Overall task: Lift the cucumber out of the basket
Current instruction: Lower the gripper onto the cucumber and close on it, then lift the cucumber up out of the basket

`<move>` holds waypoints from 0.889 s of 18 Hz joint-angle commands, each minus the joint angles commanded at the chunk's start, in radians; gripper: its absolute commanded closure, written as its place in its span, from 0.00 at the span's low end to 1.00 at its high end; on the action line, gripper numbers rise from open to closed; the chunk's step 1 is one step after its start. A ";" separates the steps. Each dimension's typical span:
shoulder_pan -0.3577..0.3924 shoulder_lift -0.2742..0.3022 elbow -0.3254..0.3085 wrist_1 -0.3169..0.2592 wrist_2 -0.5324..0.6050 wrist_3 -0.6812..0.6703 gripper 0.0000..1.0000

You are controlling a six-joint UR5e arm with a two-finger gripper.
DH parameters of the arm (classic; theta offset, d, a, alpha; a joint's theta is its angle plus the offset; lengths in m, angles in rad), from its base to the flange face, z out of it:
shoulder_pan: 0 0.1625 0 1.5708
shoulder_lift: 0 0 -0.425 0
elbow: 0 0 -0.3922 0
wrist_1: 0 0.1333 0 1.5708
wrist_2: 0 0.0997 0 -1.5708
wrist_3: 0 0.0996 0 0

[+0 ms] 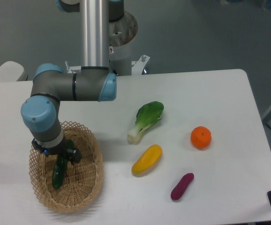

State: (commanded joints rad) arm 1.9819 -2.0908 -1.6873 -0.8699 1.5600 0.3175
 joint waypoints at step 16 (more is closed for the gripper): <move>0.002 0.009 0.040 0.000 0.014 0.005 0.77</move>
State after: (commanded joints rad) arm 1.9834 -2.0816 -1.6476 -0.8698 1.5739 0.3221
